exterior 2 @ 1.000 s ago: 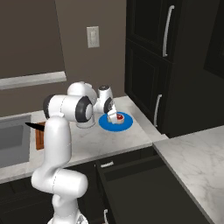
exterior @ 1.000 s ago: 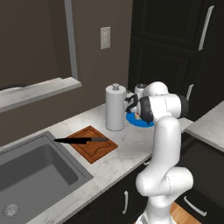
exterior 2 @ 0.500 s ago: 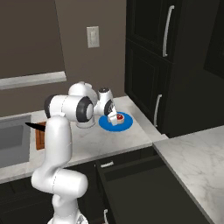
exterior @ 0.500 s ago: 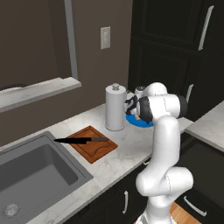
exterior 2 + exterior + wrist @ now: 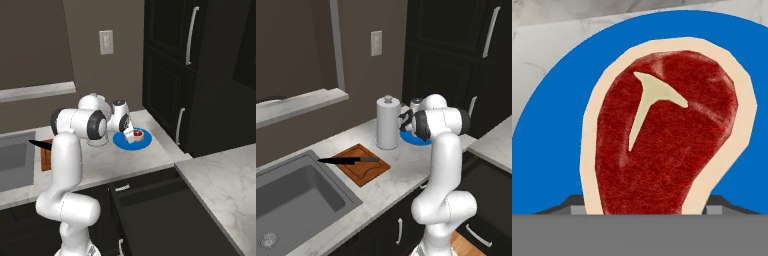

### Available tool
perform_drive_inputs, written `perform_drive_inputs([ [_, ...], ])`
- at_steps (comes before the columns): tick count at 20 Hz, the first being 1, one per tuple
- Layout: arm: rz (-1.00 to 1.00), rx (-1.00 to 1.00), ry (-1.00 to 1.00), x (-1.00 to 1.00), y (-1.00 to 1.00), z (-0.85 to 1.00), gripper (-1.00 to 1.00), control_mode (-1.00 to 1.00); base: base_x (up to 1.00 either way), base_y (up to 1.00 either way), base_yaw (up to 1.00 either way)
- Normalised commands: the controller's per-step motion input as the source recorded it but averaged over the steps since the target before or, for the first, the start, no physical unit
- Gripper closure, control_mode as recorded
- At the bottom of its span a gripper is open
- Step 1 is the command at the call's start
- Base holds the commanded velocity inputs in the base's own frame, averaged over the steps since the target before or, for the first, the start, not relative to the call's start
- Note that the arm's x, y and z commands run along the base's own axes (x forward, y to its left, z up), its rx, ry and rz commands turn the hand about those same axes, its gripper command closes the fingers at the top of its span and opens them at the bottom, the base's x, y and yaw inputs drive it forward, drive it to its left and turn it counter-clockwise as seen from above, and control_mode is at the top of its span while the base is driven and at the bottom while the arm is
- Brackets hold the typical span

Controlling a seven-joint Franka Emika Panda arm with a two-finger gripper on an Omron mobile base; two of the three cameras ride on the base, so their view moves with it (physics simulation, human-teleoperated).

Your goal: Pick up the knife from the drawer and place it on the cutting board. Then place the meat from the plate to the cutting board.

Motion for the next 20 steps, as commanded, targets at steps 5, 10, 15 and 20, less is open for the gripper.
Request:
perform_drive_inputs([
  [5, 0.00, 0.00, 0.00, 0.00, 0.00, 0.00, 1.00, -1.00, 0.00, 0.00, 0.00],
  [10, -0.02, 0.00, 0.00, -0.07, 0.00, 0.49, 1.00, -1.00, 0.00, 0.00, 0.00],
  [15, -0.07, 0.00, 0.00, -0.53, 0.00, 0.99, 1.00, -1.00, 0.00, 0.00, 0.00],
  [20, -0.06, 0.00, -0.02, -0.83, 0.00, 1.00, 1.00, -1.00, 0.00, 0.00, 0.00],
])
